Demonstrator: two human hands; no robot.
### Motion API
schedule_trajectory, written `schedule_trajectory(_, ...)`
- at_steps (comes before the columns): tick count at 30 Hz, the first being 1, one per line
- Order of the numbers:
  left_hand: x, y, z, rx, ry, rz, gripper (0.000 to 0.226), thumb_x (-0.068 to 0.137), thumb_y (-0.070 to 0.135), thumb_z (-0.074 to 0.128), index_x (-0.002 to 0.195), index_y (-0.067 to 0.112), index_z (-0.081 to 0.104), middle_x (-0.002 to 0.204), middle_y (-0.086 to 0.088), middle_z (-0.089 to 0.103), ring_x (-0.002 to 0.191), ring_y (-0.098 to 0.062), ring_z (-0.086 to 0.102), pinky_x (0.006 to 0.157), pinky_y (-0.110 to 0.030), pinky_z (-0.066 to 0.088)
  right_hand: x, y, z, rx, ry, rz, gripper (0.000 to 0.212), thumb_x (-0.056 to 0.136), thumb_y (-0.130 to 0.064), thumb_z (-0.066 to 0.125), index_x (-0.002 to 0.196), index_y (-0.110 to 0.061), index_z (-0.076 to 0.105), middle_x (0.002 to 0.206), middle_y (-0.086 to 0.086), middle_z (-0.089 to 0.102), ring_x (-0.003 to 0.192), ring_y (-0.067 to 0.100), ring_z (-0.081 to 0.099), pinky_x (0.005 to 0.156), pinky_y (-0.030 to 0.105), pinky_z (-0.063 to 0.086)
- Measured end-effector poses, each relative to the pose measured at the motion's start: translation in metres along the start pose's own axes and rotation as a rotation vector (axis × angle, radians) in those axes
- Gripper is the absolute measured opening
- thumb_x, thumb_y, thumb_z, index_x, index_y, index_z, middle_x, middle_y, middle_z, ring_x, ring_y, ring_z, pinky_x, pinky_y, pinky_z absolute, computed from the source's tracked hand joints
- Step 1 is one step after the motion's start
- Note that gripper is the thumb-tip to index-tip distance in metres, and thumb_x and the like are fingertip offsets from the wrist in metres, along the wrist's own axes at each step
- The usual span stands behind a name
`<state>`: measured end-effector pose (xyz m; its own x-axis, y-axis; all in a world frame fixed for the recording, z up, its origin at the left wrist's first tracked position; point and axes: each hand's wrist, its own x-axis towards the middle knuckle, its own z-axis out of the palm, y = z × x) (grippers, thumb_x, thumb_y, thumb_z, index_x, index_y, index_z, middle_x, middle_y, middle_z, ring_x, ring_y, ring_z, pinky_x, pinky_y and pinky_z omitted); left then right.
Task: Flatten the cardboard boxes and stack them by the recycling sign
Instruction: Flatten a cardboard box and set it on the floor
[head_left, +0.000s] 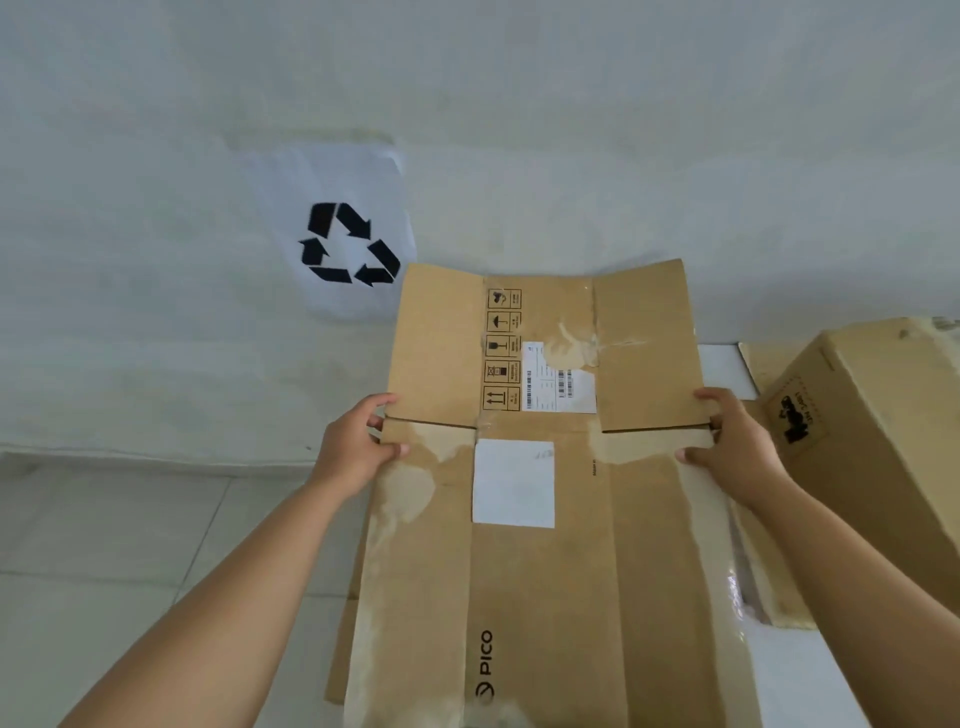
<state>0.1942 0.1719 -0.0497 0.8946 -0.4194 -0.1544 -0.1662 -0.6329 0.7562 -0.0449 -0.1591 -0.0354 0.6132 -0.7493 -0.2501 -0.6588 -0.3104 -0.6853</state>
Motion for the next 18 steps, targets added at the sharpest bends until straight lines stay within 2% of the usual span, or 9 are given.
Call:
schedule_trajectory(2, 0.001, -0.012, -0.032, -0.013, 0.02, 0.039, 0.064, 0.065, 0.01, 0.083, 0.121, 0.029, 0.057, 0.093, -0.002, 0.058, 0.067, -0.016, 0.055, 0.068, -0.024, 0.046, -0.017, -0.023, 0.019, 0.033, 0.065, -0.013, 0.073, 0.075, -0.003, 0.077, 0.133, -0.028, 0.038, 0.109, 0.009, 0.058, 0.099, 0.029, 0.058, 0.07, 0.03, 0.046)
schedule_trajectory(5, 0.004, -0.033, -0.084, -0.023, 0.047, 0.104, 0.064, 0.067, 0.009, 0.081, 0.123, 0.029, 0.056, 0.095, -0.002, 0.057, 0.062, -0.013, 0.053, 0.06, -0.016, 0.041, -0.043, -0.062, 0.051, 0.055, 0.124, -0.058, 0.072, 0.078, -0.003, 0.073, 0.135, -0.028, 0.036, 0.109, 0.009, 0.056, 0.095, 0.025, 0.056, 0.07, 0.032, 0.046)
schedule_trajectory(9, 0.001, -0.067, -0.146, 0.005, 0.141, 0.173, 0.064, 0.069, 0.011, 0.081, 0.124, 0.032, 0.055, 0.097, -0.002, 0.058, 0.067, -0.018, 0.057, 0.062, -0.018, 0.041, -0.072, -0.112, 0.102, 0.106, 0.18, -0.142, 0.073, 0.079, 0.0, 0.07, 0.133, -0.032, 0.034, 0.117, 0.007, 0.054, 0.105, 0.028, 0.055, 0.09, 0.048, 0.049)
schedule_trajectory(11, -0.003, -0.083, -0.169, 0.017, 0.18, 0.185, 0.064, 0.069, 0.011, 0.08, 0.124, 0.032, 0.054, 0.098, -0.002, 0.058, 0.07, -0.022, 0.059, 0.062, -0.018, 0.042, -0.085, -0.128, 0.126, 0.124, 0.193, -0.162, 0.075, 0.077, 0.001, 0.069, 0.131, -0.036, 0.033, 0.121, 0.007, 0.055, 0.108, 0.029, 0.055, 0.093, 0.051, 0.048)
schedule_trajectory(15, -0.002, -0.109, -0.199, 0.048, 0.2, 0.208, 0.064, 0.071, 0.01, 0.079, 0.125, 0.031, 0.053, 0.1, -0.002, 0.058, 0.072, -0.021, 0.059, 0.062, -0.018, 0.042, -0.101, -0.145, 0.167, 0.142, 0.201, -0.17, 0.074, 0.08, 0.003, 0.065, 0.134, -0.034, 0.032, 0.126, 0.008, 0.053, 0.113, 0.028, 0.053, 0.096, 0.045, 0.047)
schedule_trajectory(18, 0.001, -0.133, -0.203, 0.071, 0.201, 0.196, 0.064, 0.073, 0.01, 0.078, 0.127, 0.03, 0.052, 0.101, -0.001, 0.056, 0.072, -0.018, 0.057, 0.065, -0.023, 0.042, -0.109, -0.146, 0.197, 0.101, 0.187, -0.155, 0.073, 0.084, 0.007, 0.059, 0.14, -0.027, 0.03, 0.133, 0.007, 0.047, 0.112, 0.02, 0.049, 0.09, 0.029, 0.039)
